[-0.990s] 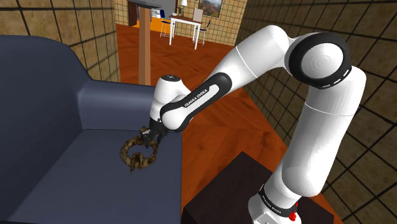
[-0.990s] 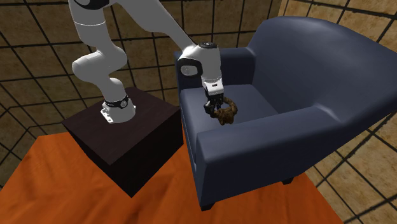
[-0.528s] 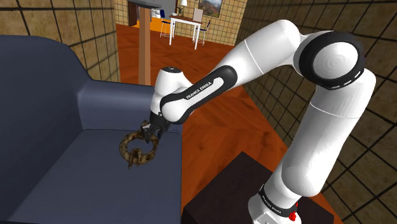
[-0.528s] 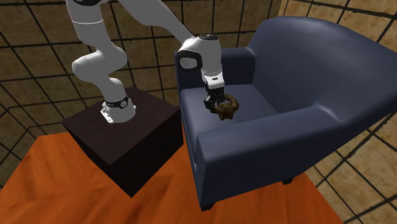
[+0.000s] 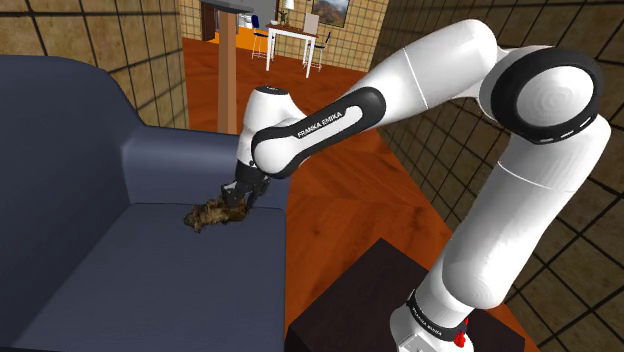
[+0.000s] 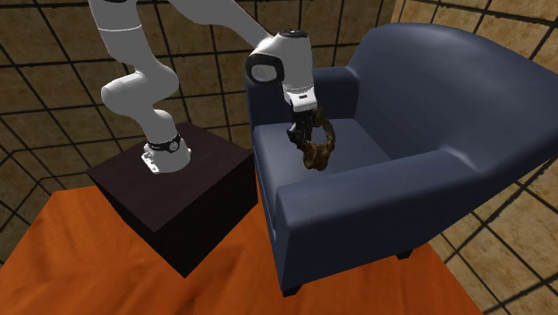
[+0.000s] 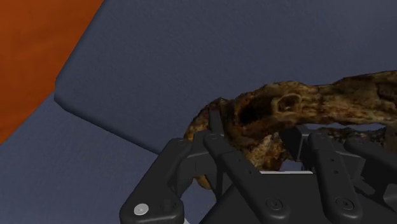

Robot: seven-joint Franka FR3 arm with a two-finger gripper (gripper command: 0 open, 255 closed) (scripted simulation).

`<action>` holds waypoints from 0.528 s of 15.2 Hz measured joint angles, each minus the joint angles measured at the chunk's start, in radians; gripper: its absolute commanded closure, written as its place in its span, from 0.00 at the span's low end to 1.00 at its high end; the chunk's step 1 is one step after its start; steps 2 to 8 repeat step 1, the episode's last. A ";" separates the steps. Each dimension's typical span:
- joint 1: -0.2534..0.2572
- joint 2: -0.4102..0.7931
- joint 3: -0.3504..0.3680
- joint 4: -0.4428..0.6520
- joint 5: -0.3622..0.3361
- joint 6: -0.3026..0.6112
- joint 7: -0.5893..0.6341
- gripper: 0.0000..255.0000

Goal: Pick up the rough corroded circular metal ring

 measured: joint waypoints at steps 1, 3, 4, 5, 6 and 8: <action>0.000 -0.005 0.001 0.004 0.002 -0.008 0.000 1.00; 0.000 -0.005 0.001 0.004 0.002 -0.008 0.000 1.00; 0.000 -0.005 0.001 0.004 0.002 -0.008 0.000 1.00; 0.000 -0.005 0.001 0.004 0.002 -0.008 0.000 1.00; 0.000 -0.005 0.001 0.004 0.002 -0.008 0.000 1.00; 0.000 -0.005 0.001 0.004 0.002 -0.008 0.000 1.00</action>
